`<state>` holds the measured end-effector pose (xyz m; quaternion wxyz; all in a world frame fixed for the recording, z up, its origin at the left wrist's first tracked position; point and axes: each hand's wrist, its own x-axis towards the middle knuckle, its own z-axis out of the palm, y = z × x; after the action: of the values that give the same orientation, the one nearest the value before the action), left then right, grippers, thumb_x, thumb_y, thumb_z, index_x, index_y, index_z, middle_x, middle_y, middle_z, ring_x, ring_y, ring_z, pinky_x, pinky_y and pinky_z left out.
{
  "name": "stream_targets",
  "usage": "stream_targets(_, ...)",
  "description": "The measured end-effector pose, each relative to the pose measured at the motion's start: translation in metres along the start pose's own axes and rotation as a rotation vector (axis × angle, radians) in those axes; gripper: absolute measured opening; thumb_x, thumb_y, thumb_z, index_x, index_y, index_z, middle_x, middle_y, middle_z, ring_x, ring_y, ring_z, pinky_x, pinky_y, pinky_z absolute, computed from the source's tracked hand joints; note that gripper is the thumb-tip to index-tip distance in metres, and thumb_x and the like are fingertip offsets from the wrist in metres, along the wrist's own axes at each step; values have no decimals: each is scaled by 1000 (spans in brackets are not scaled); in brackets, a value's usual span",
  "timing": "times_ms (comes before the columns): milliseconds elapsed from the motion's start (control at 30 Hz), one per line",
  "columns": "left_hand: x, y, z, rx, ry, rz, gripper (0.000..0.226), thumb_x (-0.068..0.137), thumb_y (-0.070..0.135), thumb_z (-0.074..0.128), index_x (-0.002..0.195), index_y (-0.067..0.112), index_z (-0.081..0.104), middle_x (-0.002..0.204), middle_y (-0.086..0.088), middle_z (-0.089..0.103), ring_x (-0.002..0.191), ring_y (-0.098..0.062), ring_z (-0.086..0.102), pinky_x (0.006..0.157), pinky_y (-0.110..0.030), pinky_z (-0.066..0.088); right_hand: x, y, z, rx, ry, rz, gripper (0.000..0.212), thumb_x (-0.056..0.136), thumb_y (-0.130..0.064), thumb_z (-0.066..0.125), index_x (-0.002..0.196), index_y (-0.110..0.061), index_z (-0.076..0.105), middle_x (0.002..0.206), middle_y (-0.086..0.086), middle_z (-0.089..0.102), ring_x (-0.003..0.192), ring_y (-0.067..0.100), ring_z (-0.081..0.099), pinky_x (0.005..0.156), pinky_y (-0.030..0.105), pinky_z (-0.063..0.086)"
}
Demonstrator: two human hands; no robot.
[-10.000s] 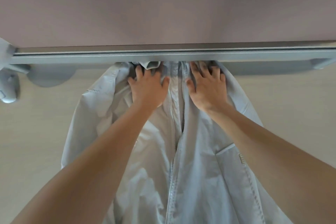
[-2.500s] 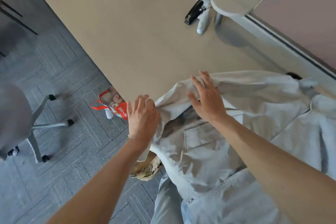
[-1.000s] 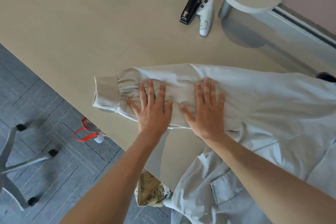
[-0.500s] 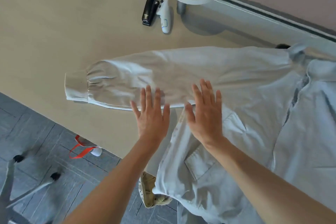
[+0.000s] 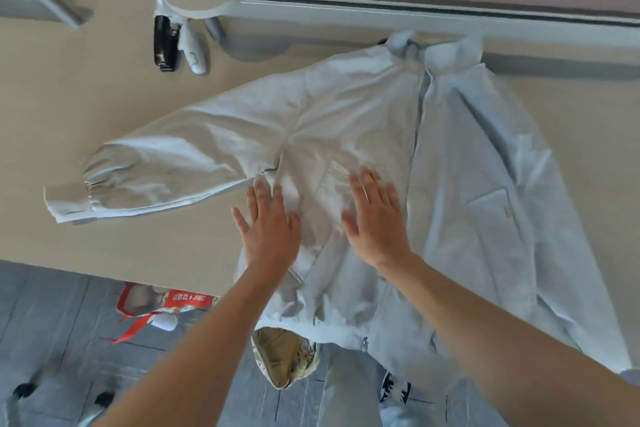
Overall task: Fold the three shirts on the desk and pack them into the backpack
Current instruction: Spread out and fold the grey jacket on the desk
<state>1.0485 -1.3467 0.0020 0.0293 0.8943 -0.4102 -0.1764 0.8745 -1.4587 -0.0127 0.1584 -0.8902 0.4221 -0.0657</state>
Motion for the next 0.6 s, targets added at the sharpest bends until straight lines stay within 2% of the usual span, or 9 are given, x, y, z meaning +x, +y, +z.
stream_targets(133,-58,36,18,60,-17,106,70,104,45,40,165,22,15,173,-14,3,160,-30,-3,125,-62,2,-89,43,-13,-18,15,60,63,102,-39,44,158,-10,41,168,14,32,158,30,23,126,57,23)
stream_targets(200,-90,53,32,81,-43,152,69,105,48,39,164,22,18,173,-14,6,160,-32,0,125,-65,4,-130,59,-15,-34,-14,67,64,103,-40,43,161,-11,37,171,14,25,160,30,18,127,57,21)
stream_targets(333,-155,72,55,99,-99,191,71,105,50,37,165,26,9,174,-11,0,160,-29,-6,126,-63,5,-191,71,-17,-4,-31,84,66,102,-43,40,161,-13,36,169,14,29,159,30,22,125,57,24)
stream_targets(433,-198,72,61,146,-134,198,74,105,50,37,166,28,1,174,-10,-5,160,-30,-7,126,-59,0,-223,67,-16,-11,-78,56,66,102,-44,39,161,-15,34,169,13,29,159,30,21,125,56,25)
stream_targets(600,-229,50,63,207,-189,234,78,105,49,38,166,29,-6,173,-9,-11,160,-30,-11,126,-63,4,-246,51,-19,-21,-128,37,69,103,-45,45,163,-18,28,172,13,23,161,30,13,129,53,18)
